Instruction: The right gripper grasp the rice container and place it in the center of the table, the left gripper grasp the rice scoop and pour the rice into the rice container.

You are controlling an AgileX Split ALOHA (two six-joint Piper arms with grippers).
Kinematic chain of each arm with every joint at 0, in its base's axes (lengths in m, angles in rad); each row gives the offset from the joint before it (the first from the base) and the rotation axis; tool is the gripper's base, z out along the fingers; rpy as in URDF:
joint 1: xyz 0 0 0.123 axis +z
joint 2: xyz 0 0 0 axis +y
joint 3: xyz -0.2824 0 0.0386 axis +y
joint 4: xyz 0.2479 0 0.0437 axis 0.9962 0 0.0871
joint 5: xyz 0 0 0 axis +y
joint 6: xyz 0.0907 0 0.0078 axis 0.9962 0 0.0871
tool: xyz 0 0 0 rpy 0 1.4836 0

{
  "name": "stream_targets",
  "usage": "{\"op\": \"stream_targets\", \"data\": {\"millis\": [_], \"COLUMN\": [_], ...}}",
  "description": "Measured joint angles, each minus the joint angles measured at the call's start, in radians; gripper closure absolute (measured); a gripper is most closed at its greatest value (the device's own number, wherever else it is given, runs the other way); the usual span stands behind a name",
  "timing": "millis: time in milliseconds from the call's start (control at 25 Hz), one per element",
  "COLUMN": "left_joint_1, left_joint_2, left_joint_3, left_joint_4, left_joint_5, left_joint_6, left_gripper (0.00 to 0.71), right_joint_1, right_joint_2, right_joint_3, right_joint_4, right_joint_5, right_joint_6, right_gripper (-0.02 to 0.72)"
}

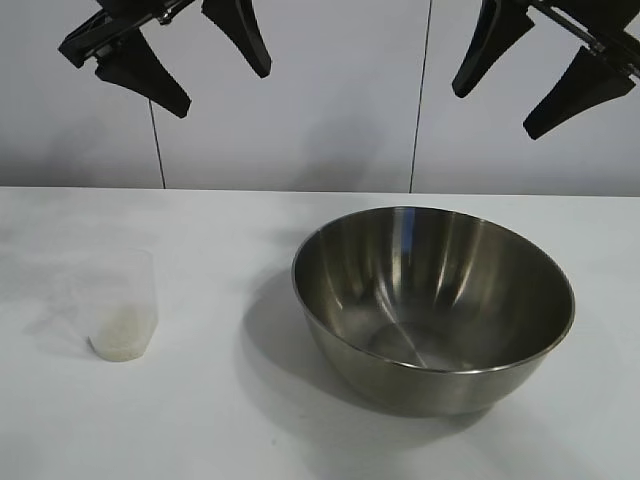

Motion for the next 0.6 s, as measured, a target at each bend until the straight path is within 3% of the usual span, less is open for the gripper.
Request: {"op": "stream_targets", "data": {"millis": [160, 400, 520, 600], "left_joint_1": [0.000, 0.000, 0.000, 0.000], "left_joint_2": [0.000, 0.000, 0.000, 0.000], "left_joint_3": [0.000, 0.000, 0.000, 0.000], "left_joint_4": [0.000, 0.000, 0.000, 0.001], "left_joint_5": [0.000, 0.000, 0.000, 0.000], "left_joint_6": [0.000, 0.005, 0.000, 0.000], "left_gripper": [0.123, 0.123, 0.123, 0.123], "right_joint_1": [0.000, 0.000, -0.004, -0.006], "right_joint_2": [0.000, 0.000, 0.000, -0.005], "right_joint_3": [0.000, 0.000, -0.011, -0.013], "right_joint_4": [0.000, -0.011, -0.054, -0.133], "right_joint_5": [0.000, 0.041, 0.085, 0.087], "right_joint_6": [0.000, -0.057, -0.026, 0.016], "right_gripper": [0.198, 0.198, 0.198, 0.198]}}
